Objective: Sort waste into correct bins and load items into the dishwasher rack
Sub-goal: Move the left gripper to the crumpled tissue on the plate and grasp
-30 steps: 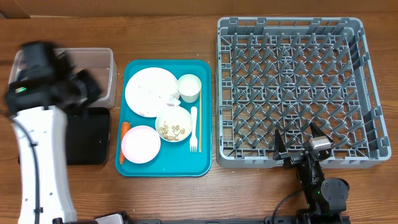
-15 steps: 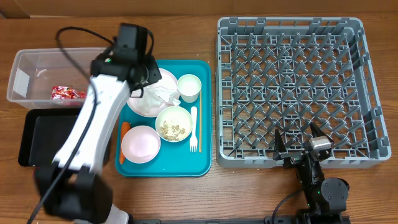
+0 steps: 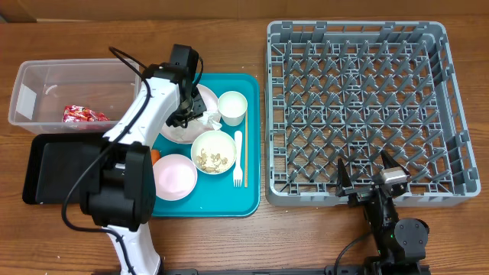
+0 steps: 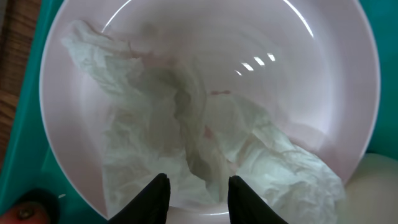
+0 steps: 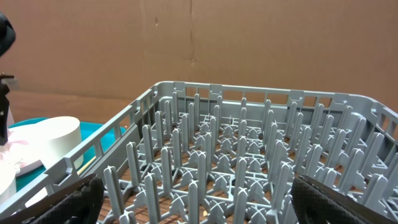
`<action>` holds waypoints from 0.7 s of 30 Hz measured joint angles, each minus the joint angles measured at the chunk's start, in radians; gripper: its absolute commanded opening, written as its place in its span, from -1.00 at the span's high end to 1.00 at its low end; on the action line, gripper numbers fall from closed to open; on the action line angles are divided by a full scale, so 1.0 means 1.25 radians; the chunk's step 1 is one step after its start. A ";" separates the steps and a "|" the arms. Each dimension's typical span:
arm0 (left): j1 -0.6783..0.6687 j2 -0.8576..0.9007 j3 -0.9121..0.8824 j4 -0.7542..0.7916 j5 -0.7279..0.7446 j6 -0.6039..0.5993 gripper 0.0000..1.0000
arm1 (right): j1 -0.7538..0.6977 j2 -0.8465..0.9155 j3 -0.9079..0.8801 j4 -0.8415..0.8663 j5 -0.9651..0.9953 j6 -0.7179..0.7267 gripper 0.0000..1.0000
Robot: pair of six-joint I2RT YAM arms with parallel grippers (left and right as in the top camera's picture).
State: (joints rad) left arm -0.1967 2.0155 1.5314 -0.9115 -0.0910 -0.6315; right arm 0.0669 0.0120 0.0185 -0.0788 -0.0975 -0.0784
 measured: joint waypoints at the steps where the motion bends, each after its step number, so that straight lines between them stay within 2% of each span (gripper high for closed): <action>1: 0.000 0.006 0.000 0.002 0.000 -0.005 0.31 | 0.000 0.000 0.000 0.000 0.000 0.000 -1.00; 5: 0.000 0.016 0.000 0.022 0.000 -0.015 0.30 | 0.000 0.000 0.000 0.000 0.000 0.000 -1.00; 7: 0.000 0.016 0.000 0.029 0.000 -0.017 0.43 | 0.000 0.000 0.000 0.000 0.000 0.000 -1.00; 10: 0.000 0.016 0.000 0.034 0.000 -0.023 0.72 | 0.000 0.000 0.000 0.000 0.000 0.000 -1.00; 13: 0.000 0.016 0.000 0.036 0.000 -0.023 0.83 | 0.000 0.000 0.000 0.000 0.000 0.000 -1.00; 14: 0.000 0.016 0.000 0.036 0.000 -0.023 0.92 | 0.000 0.000 0.000 0.000 0.000 0.000 -1.00; 21: 0.000 0.016 0.001 0.041 0.000 -0.023 0.92 | 0.000 0.000 0.000 0.000 0.000 0.000 -1.00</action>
State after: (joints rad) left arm -0.1967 2.0357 1.5326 -0.8604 -0.0906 -0.6598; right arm 0.0673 0.0120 0.0185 -0.0788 -0.0975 -0.0788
